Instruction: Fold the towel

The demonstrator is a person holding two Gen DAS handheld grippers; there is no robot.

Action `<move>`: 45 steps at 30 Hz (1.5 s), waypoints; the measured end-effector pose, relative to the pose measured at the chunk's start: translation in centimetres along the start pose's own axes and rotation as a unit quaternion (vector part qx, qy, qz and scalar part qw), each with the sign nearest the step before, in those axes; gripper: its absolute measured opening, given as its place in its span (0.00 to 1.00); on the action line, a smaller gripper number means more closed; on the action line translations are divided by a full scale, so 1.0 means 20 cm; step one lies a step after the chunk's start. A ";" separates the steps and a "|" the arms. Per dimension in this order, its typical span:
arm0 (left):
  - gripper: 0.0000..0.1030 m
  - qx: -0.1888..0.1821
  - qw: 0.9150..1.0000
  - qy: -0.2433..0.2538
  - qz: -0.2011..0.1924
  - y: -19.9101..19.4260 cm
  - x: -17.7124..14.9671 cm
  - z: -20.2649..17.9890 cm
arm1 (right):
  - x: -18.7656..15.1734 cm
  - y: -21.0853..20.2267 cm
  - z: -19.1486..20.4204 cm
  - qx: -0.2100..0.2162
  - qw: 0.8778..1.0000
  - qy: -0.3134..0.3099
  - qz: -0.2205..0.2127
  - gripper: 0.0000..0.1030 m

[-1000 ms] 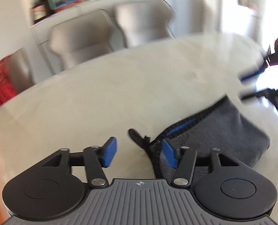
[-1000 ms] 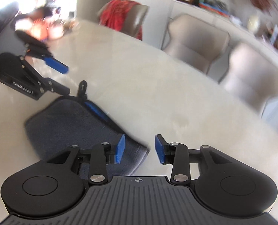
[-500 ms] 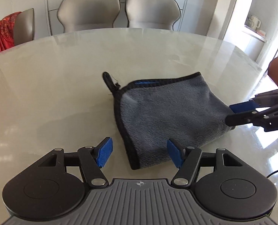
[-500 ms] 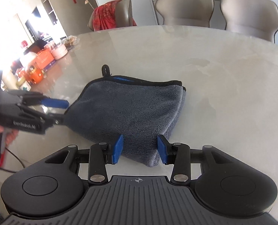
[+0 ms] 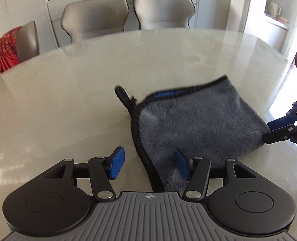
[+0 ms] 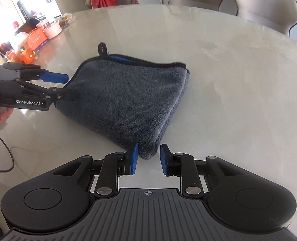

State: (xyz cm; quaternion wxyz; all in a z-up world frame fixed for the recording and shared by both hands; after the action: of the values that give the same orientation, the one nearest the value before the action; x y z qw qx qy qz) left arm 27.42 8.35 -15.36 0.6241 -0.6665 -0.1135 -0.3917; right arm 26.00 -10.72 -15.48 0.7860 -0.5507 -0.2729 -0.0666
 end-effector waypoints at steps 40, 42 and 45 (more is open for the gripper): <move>0.14 -0.012 0.999 -0.022 0.021 0.36 0.21 0.12 | 0.37 0.28 -0.17 -0.030 0.997 0.008 -0.067 0.16; 0.20 -0.012 1.000 -0.023 0.017 0.34 0.21 0.12 | 0.37 0.27 -0.18 -0.028 0.997 0.021 -0.066 0.18; 0.52 0.009 0.999 -0.039 -0.001 0.25 0.24 0.14 | 0.39 0.20 -0.17 -0.034 0.995 0.025 -0.087 0.29</move>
State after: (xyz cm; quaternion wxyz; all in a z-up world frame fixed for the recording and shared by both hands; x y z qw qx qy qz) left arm 34.95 8.31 -15.68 0.6246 -0.6756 -0.1419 -0.3650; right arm 35.41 -10.63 -15.77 0.7645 -0.5496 -0.2973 -0.1582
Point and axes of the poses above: each gripper's, at about its wrist camera, not at the fingertips, and y roughly the way its jaws point, z to its left, x to its top, the point moved 9 cm from there along y, roughly the way its jaws point, and after that the axes turned 10 degrees about y, right-handed, at the moved point
